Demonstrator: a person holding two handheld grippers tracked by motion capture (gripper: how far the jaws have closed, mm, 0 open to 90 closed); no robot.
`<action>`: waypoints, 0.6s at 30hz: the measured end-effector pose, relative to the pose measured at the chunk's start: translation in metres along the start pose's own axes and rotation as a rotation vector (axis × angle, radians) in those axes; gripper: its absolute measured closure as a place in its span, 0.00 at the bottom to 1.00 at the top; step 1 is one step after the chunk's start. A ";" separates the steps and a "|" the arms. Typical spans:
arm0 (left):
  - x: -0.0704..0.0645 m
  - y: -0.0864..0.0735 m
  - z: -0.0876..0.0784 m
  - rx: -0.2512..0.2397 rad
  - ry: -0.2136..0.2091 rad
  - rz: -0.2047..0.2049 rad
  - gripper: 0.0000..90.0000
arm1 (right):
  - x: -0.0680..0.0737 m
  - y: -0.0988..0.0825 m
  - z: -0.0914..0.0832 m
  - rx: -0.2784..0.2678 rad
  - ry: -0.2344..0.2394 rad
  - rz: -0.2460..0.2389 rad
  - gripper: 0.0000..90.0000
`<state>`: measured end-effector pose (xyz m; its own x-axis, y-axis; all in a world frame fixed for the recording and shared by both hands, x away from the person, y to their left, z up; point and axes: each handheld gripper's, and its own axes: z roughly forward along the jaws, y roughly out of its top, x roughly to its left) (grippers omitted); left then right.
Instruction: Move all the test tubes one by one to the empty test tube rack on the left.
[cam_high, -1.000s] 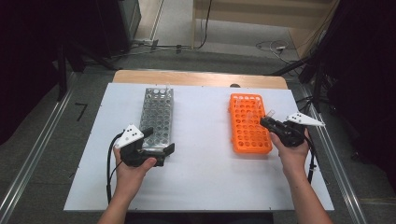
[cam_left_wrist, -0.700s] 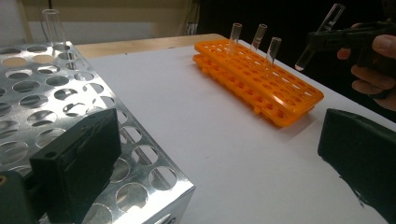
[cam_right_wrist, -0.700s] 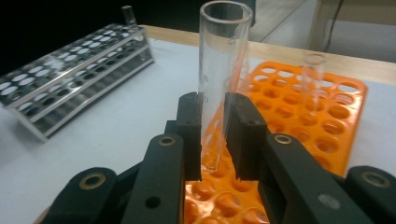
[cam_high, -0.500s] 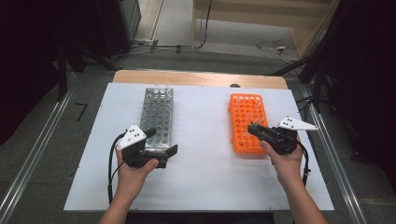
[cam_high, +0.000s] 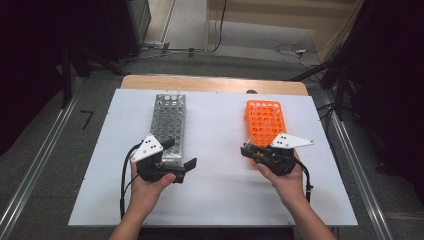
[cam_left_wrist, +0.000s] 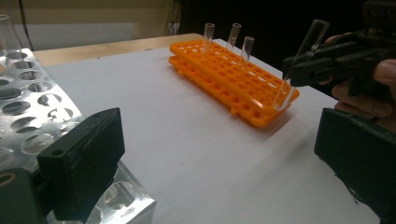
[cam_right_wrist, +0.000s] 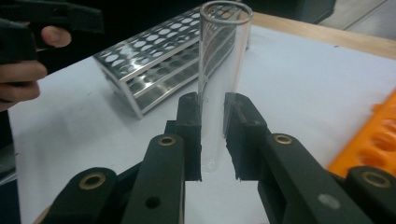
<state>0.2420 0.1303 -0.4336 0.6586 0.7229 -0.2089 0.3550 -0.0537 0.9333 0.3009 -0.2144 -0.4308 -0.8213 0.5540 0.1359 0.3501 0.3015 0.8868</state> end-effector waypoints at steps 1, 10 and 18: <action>-0.002 0.000 0.002 0.000 -0.012 0.003 0.06 | 0.007 -0.001 0.006 0.015 0.020 -0.012 0.82; -0.014 0.000 0.009 0.014 -0.064 0.011 0.21 | 0.032 -0.003 0.026 0.060 0.079 -0.060 0.82; -0.030 0.001 0.020 0.041 -0.080 0.048 0.43 | 0.049 -0.005 0.037 0.091 0.106 -0.102 0.82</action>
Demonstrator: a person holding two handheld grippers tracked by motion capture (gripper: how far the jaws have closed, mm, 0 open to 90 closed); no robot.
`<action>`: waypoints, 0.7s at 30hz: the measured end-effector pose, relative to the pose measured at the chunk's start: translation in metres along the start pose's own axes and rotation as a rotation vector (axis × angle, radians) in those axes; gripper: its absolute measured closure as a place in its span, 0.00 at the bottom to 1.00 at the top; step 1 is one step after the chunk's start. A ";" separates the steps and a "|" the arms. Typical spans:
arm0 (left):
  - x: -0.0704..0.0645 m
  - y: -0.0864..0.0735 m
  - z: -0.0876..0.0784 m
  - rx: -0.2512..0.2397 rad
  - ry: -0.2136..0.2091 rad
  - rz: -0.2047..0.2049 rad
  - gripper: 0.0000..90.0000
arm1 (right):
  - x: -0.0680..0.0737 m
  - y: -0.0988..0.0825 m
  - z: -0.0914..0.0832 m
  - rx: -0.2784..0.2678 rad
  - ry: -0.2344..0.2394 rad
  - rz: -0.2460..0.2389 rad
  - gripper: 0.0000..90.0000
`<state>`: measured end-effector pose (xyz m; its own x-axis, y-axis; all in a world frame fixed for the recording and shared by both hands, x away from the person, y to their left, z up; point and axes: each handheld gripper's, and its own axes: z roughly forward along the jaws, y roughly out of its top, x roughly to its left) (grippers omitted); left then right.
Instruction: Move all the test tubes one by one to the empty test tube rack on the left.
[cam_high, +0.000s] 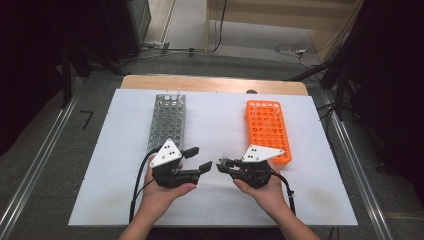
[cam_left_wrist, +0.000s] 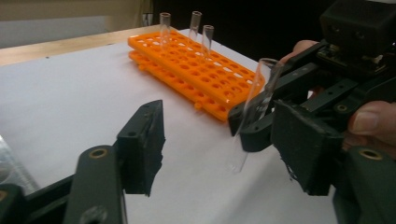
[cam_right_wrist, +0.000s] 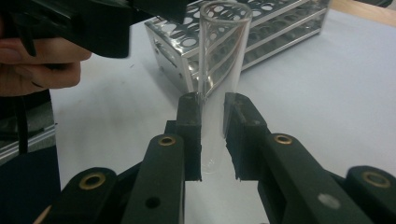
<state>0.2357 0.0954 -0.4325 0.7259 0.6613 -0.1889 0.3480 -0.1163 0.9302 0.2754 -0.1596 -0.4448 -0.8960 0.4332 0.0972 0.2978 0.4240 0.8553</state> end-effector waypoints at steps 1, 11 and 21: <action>-0.002 0.000 0.001 -0.001 -0.005 0.004 0.43 | 0.000 0.000 0.000 0.000 0.000 0.000 0.82; -0.012 0.000 0.007 0.009 -0.069 0.034 0.62 | 0.015 0.002 0.012 0.030 0.033 -0.039 0.82; -0.016 -0.002 0.012 0.031 -0.099 0.050 0.80 | 0.026 0.005 0.017 0.049 0.066 -0.056 0.82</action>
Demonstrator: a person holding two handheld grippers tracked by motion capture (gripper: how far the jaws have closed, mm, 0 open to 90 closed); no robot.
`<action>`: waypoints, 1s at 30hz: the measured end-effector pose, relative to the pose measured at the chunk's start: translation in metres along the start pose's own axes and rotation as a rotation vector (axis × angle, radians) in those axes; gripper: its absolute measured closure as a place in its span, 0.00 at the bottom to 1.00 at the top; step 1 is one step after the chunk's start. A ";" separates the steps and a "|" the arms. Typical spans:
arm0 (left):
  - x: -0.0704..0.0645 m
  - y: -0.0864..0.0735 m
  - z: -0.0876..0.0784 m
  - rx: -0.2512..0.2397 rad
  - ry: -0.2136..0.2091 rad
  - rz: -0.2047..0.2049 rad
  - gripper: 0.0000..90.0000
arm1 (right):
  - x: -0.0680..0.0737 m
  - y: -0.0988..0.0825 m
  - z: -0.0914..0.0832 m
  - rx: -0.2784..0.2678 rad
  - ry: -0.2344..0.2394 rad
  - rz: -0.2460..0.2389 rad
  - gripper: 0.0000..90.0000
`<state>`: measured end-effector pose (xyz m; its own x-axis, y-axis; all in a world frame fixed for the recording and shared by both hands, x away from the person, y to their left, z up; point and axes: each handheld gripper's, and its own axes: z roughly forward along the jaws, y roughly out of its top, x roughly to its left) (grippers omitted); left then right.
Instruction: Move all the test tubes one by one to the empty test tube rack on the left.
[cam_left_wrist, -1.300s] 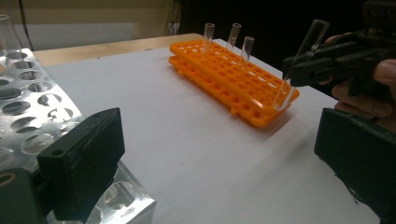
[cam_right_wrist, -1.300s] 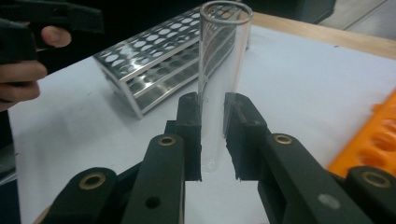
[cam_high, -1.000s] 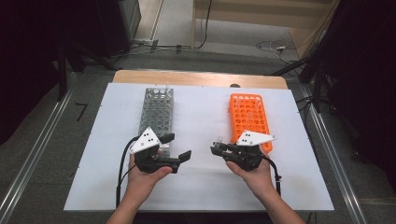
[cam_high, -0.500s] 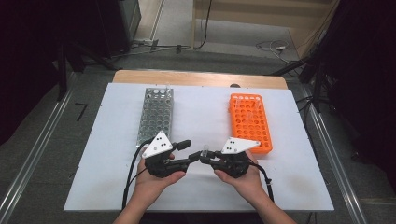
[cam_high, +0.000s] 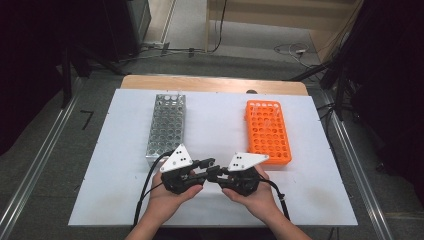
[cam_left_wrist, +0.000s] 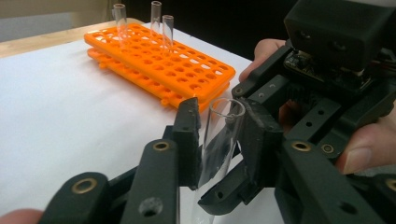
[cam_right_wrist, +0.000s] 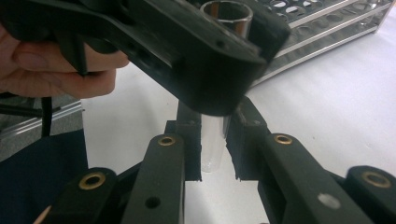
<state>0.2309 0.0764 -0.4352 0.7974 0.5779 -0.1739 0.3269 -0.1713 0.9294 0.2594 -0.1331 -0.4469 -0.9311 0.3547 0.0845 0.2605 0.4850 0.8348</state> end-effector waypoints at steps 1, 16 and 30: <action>0.000 0.000 0.000 0.003 0.000 0.005 0.80 | 0.000 0.000 0.000 0.000 0.000 0.000 0.82; 0.004 0.002 -0.005 -0.017 0.036 0.002 0.85 | -0.002 -0.001 -0.003 -0.024 0.002 0.002 0.69; 0.030 0.018 -0.025 -0.054 0.117 -0.009 0.85 | -0.019 -0.014 -0.041 -0.096 -0.058 0.035 0.15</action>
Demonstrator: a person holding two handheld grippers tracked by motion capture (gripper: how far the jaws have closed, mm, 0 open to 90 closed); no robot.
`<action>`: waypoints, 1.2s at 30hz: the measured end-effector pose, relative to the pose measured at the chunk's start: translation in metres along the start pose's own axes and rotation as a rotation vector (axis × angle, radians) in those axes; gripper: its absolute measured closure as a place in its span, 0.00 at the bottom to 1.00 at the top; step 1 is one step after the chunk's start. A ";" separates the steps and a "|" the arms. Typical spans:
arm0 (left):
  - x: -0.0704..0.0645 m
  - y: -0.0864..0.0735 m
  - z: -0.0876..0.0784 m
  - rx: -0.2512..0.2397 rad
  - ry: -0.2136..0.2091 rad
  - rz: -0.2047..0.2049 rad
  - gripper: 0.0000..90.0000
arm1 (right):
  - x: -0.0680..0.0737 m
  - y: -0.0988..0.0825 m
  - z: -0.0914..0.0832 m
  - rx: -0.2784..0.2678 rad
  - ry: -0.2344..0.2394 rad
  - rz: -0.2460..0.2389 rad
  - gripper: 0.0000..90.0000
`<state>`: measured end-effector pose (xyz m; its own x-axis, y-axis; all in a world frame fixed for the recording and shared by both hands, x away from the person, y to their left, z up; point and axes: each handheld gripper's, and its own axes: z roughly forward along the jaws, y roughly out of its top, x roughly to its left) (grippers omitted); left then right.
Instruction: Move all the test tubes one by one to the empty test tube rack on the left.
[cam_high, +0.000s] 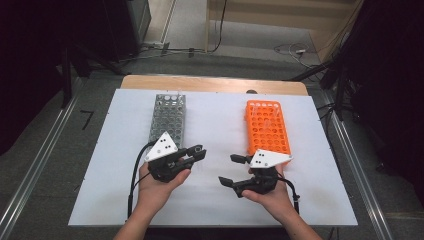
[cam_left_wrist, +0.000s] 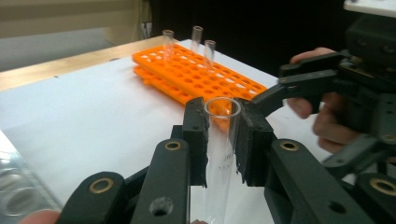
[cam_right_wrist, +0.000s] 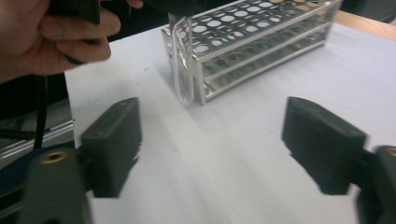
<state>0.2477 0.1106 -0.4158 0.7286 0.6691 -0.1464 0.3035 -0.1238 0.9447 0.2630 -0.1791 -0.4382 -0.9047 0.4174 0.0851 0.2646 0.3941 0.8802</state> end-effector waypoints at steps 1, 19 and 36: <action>0.003 0.002 -0.001 -0.001 0.006 0.000 0.85 | -0.002 -0.002 -0.004 -0.003 -0.003 0.004 0.13; 0.057 0.034 0.008 -0.024 0.112 0.008 0.85 | -0.037 -0.038 -0.073 -0.035 -0.100 0.084 0.00; 0.109 0.051 0.022 -0.061 0.223 -0.050 0.85 | -0.055 -0.068 -0.106 -0.026 -0.183 0.128 0.00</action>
<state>0.3556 0.1610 -0.3904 0.5577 0.8196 -0.1316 0.2933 -0.0462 0.9549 0.2594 -0.3153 -0.4530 -0.7880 0.6053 0.1124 0.3623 0.3083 0.8796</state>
